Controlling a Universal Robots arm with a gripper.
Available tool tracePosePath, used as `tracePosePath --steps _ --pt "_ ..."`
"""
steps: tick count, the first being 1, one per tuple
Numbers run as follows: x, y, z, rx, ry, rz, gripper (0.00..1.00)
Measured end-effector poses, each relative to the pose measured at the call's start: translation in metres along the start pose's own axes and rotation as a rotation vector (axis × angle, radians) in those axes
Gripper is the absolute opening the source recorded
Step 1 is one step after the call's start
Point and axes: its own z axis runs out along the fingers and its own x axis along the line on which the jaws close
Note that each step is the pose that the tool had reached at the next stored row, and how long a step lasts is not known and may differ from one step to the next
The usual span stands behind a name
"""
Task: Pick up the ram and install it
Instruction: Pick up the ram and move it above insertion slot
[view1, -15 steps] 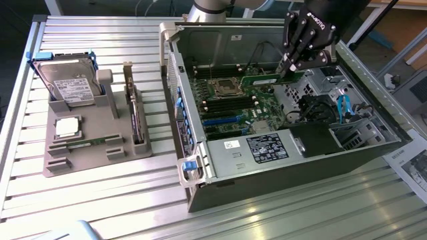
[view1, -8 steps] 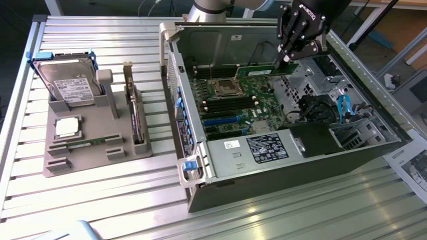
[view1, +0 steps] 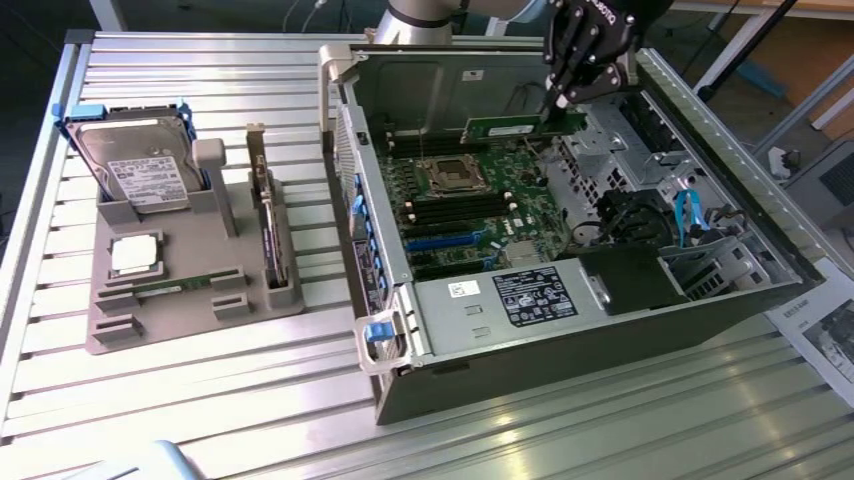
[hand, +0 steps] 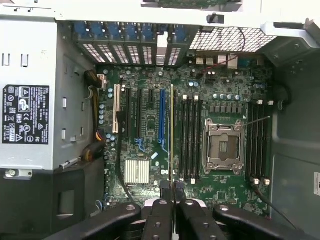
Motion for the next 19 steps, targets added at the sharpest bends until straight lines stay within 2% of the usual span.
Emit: tracePosePath --steps 7,13,19 --pt "-0.016 -0.0006 0.0012 0.0 0.0 0.0 0.12" --pt "-0.018 -0.0007 0.0028 0.0001 -0.0001 0.0 0.12" --pt "-0.017 -0.0011 0.0154 0.0021 -0.0001 0.0 0.12"
